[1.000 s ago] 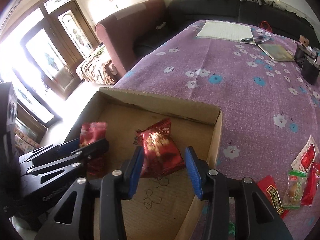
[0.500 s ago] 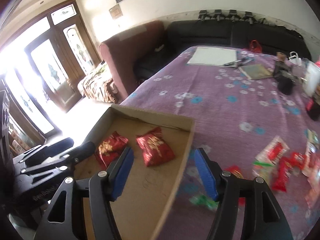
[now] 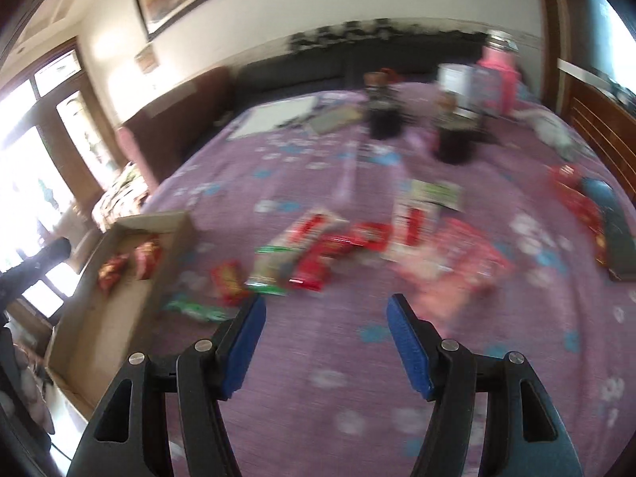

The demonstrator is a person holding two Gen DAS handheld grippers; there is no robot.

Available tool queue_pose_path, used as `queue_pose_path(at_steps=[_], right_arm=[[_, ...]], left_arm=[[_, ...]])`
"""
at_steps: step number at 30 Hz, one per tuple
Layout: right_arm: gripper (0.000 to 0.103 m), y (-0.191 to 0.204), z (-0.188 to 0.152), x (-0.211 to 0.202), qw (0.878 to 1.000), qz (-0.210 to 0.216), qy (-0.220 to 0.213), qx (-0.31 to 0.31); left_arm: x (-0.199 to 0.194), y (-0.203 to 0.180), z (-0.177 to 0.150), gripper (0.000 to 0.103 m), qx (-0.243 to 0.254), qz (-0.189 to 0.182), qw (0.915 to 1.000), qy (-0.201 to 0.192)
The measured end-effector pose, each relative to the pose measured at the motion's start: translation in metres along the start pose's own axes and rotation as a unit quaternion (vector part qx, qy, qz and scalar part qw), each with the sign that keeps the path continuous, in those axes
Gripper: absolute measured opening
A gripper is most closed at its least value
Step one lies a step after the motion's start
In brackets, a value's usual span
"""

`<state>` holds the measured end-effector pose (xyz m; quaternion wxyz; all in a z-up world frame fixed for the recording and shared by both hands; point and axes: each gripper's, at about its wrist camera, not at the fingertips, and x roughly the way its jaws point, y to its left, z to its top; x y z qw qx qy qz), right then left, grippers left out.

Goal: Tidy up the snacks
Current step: 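Grasp the red bar snack with left tool while right tool grasps a pink pastry bag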

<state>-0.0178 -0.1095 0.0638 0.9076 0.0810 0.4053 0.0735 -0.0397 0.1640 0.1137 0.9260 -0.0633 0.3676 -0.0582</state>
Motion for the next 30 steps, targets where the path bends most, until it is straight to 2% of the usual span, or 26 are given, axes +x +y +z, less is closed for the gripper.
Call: queue_pose_path(at_steps=[3, 5, 9, 11, 13, 16, 22, 23, 24, 26, 30], right_arm=[[0.066, -0.034, 0.001, -0.002, 0.999, -0.014, -0.005, 0.031], [0.066, -0.055, 0.001, -0.001, 0.998, -0.023, -0.009, 0.054], [0.066, -0.094, 0.005, 0.013, 0.994, -0.039, 0.002, 0.099], [0.066, -0.105, 0.006, 0.023, 0.992, -0.026, 0.010, 0.122], [0.066, -0.107, 0.006, 0.031, 0.991, -0.017, 0.017, 0.131], [0.066, -0.096, 0.007, 0.044, 0.993, -0.021, 0.029, 0.109], [0.065, -0.066, 0.005, 0.061, 0.996, -0.064, 0.030, 0.051], [0.059, -0.063, 0.004, 0.061, 0.996, -0.076, 0.033, 0.038], [0.048, -0.062, 0.003, 0.060, 0.995, -0.088, 0.034, 0.032], [0.038, -0.065, 0.000, 0.055, 0.995, -0.090, 0.036, 0.036], [0.034, -0.080, -0.004, 0.046, 0.994, -0.077, 0.036, 0.066]], left_arm=[[0.023, -0.016, 0.001, 0.063, 0.003, -0.036, 0.9980, 0.053], [0.034, -0.022, 0.000, 0.063, -0.003, -0.049, 0.9960, 0.074], [0.060, -0.028, 0.000, 0.062, -0.020, -0.058, 0.9922, 0.108], [0.074, -0.027, 0.000, 0.062, -0.037, -0.061, 0.9895, 0.125], [0.085, -0.025, -0.002, 0.062, -0.051, -0.062, 0.9871, 0.139], [0.100, -0.026, -0.002, 0.062, -0.062, -0.058, 0.9841, 0.156], [0.123, -0.040, 0.002, 0.062, -0.039, -0.040, 0.9837, 0.171], [0.127, -0.044, 0.002, 0.062, -0.030, -0.035, 0.9837, 0.174], [0.132, -0.050, 0.002, 0.062, -0.017, -0.026, 0.9834, 0.179], [0.140, -0.057, 0.002, 0.062, -0.001, -0.015, 0.9824, 0.186], [0.156, -0.069, -0.005, 0.062, 0.030, -0.001, 0.9787, 0.203]])
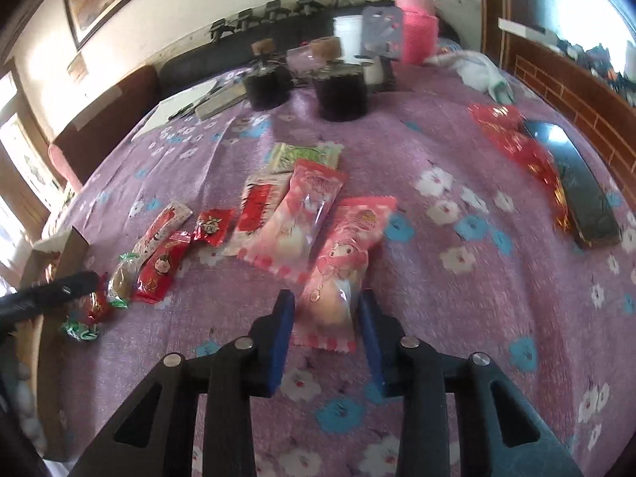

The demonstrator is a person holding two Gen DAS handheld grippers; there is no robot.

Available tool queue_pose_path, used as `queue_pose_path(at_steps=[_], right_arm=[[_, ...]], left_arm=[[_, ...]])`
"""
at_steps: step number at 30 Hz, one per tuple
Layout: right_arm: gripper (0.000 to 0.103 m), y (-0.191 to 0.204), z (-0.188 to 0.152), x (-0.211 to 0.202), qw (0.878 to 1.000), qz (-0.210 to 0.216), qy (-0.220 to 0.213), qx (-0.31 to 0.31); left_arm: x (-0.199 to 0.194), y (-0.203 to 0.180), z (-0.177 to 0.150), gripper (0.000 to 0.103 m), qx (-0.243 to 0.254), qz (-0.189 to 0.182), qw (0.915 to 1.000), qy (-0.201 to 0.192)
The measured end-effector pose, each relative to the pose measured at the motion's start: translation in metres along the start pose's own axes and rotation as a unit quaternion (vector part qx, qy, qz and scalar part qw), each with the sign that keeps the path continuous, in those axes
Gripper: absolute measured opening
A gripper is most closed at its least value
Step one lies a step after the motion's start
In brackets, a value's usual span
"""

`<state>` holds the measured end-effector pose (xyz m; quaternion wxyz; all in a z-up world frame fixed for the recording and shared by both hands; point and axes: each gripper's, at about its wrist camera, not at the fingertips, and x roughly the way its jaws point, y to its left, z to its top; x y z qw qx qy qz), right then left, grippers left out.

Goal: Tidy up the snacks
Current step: 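Grasp the red bar snack with left tool while right tool grasps a pink pastry bag, then carry the red bar and pink pastry bag over the box with both tools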

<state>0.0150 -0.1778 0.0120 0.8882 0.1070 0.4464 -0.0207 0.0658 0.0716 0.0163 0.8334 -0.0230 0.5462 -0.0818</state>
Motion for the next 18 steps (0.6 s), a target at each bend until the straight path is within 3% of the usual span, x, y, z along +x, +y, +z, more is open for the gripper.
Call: queue_pose_path(at_steps=[1, 3, 8, 18], right_arm=[[0.034, -0.003, 0.000, -0.001, 1.000, 0.004, 0.000, 0.004], [0.032, -0.009, -0.001, -0.003, 1.000, 0.015, -0.003, 0.013], [0.030, -0.020, 0.002, -0.005, 0.998, 0.047, -0.008, 0.037], [0.029, -0.018, 0.001, -0.032, 0.994, 0.085, -0.061, 0.042]], left_arm=[[0.001, 0.000, 0.000, 0.061, 0.002, 0.001, 1.0000, -0.002], [0.001, -0.002, -0.002, 0.031, 0.009, 0.002, 1.0000, -0.004], [-0.012, -0.010, -0.009, 0.030, 0.020, -0.004, 0.9995, -0.023], [-0.069, -0.006, -0.025, 0.030, 0.005, -0.087, 0.9937, -0.070]])
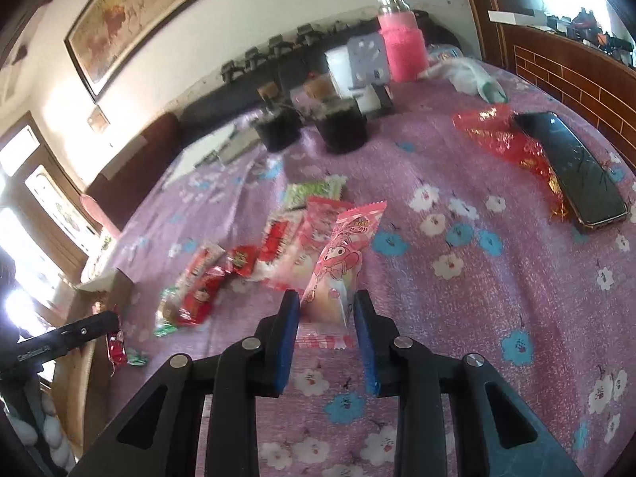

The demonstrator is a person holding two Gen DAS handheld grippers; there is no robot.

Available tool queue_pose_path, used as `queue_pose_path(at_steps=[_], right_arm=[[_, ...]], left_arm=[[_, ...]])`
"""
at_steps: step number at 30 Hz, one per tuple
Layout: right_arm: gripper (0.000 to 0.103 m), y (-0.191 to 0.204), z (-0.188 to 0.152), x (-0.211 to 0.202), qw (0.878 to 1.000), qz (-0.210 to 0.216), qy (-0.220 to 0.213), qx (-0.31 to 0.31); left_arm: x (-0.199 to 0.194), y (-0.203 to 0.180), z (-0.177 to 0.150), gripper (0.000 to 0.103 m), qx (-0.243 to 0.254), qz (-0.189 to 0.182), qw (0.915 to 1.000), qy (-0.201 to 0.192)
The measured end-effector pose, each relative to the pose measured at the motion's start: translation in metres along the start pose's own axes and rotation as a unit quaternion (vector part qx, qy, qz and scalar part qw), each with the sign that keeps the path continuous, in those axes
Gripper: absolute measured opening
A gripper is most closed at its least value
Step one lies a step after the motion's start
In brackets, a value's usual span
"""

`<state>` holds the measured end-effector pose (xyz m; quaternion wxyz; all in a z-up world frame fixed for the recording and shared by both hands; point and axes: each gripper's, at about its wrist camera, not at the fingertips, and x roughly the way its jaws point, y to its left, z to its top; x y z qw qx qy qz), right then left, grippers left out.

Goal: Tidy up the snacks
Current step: 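Carry the red bar and pink pastry bag over the box with both tools, then open both tools to release the bar and pastry bag into the box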

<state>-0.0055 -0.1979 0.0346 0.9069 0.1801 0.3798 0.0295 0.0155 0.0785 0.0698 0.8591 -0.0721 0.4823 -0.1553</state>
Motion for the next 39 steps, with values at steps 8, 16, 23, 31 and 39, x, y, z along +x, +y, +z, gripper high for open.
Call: queue_pose_path(at_steps=[8, 16, 23, 31, 39], right_arm=[[0.029, 0.033, -0.009, -0.034, 0.999, 0.049, -0.005, -0.018], [0.029, 0.116, -0.020, -0.041, 0.990, 0.108, 0.019, -0.089], [0.028, 0.213, -0.042, -0.018, 0.971, 0.163, 0.070, -0.161], [0.028, 0.299, -0.073, 0.031, 0.947, 0.183, 0.136, -0.224], [0.028, 0.341, -0.097, 0.082, 0.934, 0.175, 0.183, -0.252]], left_arm=[[-0.050, 0.030, -0.016, 0.030, -0.028, -0.024, 0.9988, -0.033], [-0.083, 0.099, -0.041, 0.030, -0.074, 0.024, 0.9956, -0.053], [-0.081, 0.166, -0.059, 0.030, -0.130, 0.072, 0.9880, -0.042], [-0.065, 0.208, -0.063, 0.030, -0.158, 0.105, 0.9816, -0.022], [-0.063, 0.225, -0.061, 0.031, -0.180, 0.096, 0.9788, -0.022]])
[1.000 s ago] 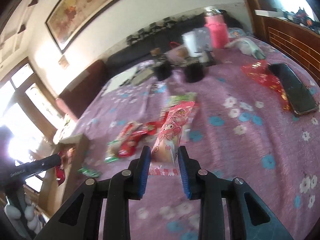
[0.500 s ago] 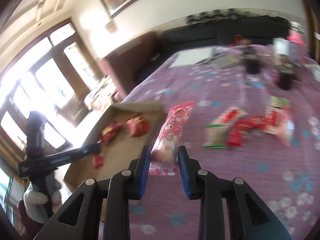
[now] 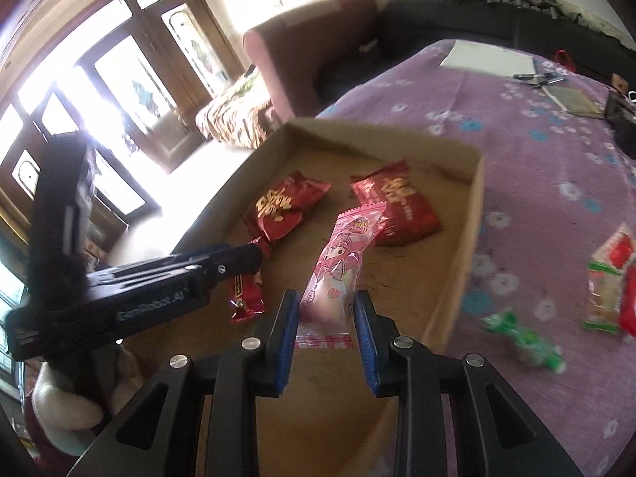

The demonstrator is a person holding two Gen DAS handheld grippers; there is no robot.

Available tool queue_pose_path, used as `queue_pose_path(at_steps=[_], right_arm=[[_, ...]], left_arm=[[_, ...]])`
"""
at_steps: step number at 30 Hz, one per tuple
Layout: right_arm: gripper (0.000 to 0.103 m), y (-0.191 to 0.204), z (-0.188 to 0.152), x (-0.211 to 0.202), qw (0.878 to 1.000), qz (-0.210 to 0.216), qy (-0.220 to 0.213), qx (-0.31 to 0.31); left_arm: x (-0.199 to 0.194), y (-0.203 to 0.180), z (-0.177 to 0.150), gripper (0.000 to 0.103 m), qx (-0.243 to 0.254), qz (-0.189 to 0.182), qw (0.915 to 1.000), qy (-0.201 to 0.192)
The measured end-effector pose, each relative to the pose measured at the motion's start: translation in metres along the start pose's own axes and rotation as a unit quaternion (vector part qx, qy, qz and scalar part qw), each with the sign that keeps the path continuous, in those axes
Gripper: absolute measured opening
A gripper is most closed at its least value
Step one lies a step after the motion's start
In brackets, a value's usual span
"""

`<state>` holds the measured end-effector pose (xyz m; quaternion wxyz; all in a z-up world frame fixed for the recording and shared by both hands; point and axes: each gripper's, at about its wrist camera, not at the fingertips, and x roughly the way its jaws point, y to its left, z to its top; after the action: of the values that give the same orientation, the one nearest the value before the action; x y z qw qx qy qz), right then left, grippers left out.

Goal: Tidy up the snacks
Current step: 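Open both tools to release the bar and pastry bag into the box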

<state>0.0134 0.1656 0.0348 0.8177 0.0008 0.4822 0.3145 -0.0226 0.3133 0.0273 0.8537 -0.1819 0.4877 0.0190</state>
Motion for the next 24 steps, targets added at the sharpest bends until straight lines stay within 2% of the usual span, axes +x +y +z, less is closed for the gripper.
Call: queue_pose_path(at_steps=[5, 7, 9, 16, 19, 24], right_arm=[[0.032, 0.006, -0.002, 0.011, 1.000, -0.008, 0.002, -0.013], [0.033, 0.007, -0.002, 0.011, 1.000, -0.012, 0.000, -0.017], [0.043, 0.008, -0.003, 0.007, 1.000, -0.019, -0.008, -0.020], [0.049, 0.011, -0.001, -0.033, 0.998, -0.017, -0.052, -0.028], [0.058, 0.000, -0.005, -0.059, 0.996, -0.019, -0.081, -0.016], [0.058, -0.053, -0.018, -0.098, 0.991, -0.057, -0.113, 0.034]], left_arm=[[-0.007, 0.005, 0.001, 0.031, -0.010, -0.011, 0.9999, -0.002], [-0.011, 0.007, 0.002, 0.037, -0.017, -0.018, 0.9997, -0.004], [-0.017, 0.008, 0.003, 0.049, -0.024, -0.019, 0.9995, -0.009], [-0.046, 0.005, 0.002, 0.049, -0.038, -0.020, 0.9981, -0.044], [-0.054, -0.003, -0.001, 0.050, -0.030, -0.023, 0.9980, -0.050], [-0.058, -0.026, -0.011, 0.050, -0.007, -0.036, 0.9982, -0.048]])
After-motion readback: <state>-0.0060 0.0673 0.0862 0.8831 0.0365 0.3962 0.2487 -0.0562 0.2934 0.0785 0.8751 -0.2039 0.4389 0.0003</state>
